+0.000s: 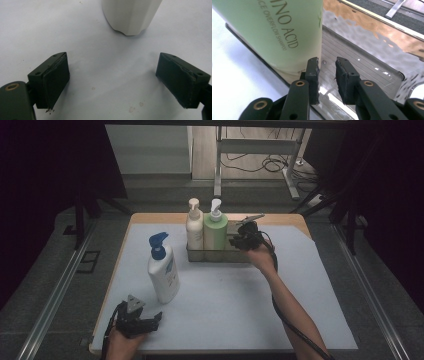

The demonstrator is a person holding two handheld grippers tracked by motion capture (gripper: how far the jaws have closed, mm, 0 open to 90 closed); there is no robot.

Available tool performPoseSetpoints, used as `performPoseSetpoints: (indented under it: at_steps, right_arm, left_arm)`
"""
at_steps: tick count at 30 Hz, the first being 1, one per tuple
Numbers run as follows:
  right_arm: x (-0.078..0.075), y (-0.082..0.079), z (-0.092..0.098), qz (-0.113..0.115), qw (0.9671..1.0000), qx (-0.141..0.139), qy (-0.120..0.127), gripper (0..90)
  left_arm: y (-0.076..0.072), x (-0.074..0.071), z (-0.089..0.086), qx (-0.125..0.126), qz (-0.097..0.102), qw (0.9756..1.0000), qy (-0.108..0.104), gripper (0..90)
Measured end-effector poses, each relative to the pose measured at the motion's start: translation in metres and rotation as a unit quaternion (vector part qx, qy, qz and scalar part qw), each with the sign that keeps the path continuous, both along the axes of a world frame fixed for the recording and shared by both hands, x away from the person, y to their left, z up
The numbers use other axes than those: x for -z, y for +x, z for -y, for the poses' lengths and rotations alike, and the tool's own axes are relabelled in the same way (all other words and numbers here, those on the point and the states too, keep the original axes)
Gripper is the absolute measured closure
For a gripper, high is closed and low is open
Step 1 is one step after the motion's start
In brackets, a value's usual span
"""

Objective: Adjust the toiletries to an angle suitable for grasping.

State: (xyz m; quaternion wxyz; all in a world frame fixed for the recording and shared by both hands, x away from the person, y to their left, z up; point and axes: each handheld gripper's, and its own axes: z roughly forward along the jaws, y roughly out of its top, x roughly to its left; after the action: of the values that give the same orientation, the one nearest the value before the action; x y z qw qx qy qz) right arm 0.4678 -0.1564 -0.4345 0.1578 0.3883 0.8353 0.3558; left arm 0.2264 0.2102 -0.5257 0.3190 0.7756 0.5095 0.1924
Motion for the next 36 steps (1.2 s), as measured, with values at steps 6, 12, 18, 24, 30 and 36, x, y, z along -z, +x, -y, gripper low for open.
performPoseSetpoints:
  at_steps: [6, 12, 18, 24, 30, 36]
  right_arm:
    - [-0.007, -0.008, 0.004, 0.002, 1.0000, -0.001, 0.007, 58.2]
    - [-0.011, -0.016, 0.006, 0.003, 0.9999, -0.012, 0.012, 46.9]
    - [-0.015, -0.023, 0.009, 0.004, 0.9997, -0.017, 0.018, 34.3]
    - [-0.019, -0.032, 0.009, 0.009, 0.9995, -0.030, 0.009, 26.9]
    - [-0.022, -0.043, 0.011, 0.012, 0.9989, -0.044, 0.005, 24.8]
    - [-0.026, -0.052, 0.017, 0.016, 0.9985, -0.050, 0.010, 21.6]
  left_arm:
    - [0.000, 0.000, 0.000, 0.000, 0.000, 1.0000, 0.000, 11.2]
    - [0.000, 0.000, 0.000, 0.000, 0.000, 1.0000, 0.000, 11.2]
    - [0.000, 0.000, 0.000, 0.000, 0.000, 1.0000, 0.000, 11.2]
    - [0.000, 0.000, 0.000, -0.001, 0.001, 1.0000, -0.001, 11.2]
    - [0.000, 0.000, 0.000, 0.000, 0.000, 1.0000, -0.001, 11.3]
    - [0.000, 0.000, 0.000, 0.000, 0.001, 1.0000, -0.001, 11.3]
